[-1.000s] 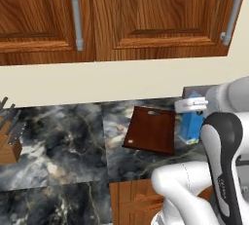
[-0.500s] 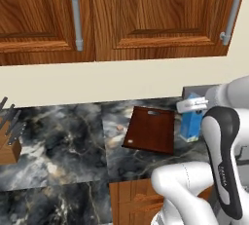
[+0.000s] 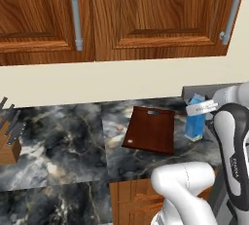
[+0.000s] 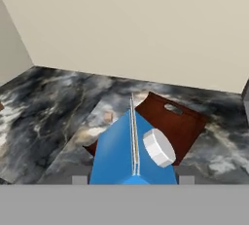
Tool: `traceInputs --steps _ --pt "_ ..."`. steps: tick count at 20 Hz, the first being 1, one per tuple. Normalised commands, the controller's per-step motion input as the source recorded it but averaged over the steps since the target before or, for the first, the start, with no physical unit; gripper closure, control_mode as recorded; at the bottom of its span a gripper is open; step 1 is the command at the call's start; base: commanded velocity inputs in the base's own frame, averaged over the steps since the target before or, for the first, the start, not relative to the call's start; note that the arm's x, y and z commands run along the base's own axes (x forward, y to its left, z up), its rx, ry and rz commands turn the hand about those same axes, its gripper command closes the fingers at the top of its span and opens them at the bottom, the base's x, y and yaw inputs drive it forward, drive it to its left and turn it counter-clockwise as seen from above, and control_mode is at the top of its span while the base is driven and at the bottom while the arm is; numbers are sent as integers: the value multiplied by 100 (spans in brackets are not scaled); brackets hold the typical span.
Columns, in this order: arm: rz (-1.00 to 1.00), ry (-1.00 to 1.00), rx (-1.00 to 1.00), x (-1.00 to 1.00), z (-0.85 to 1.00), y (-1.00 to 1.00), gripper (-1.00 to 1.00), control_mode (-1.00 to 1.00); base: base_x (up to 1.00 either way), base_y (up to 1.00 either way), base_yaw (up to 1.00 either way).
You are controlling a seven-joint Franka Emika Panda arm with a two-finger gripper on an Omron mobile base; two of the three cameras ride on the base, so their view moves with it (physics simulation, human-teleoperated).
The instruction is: Take out the milk from the fridge and place it on the tray on the counter. Then take the sugar cube near the tray and place it in the tray.
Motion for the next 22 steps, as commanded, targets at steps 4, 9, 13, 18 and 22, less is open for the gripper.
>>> traceInputs --steps 4,9,13,18,22 --pt "20 -9 0 19 -12 -22 100 -100 0 0 0" --pt "15 -3 0 36 -14 -15 100 -100 0 0 0" --pt "15 0 0 46 -16 -2 100 -100 0 0 0" --pt "23 0 0 34 -20 0 100 -100 0 0 0" --pt "21 -4 0 23 -17 0 100 -100 0 0 0"
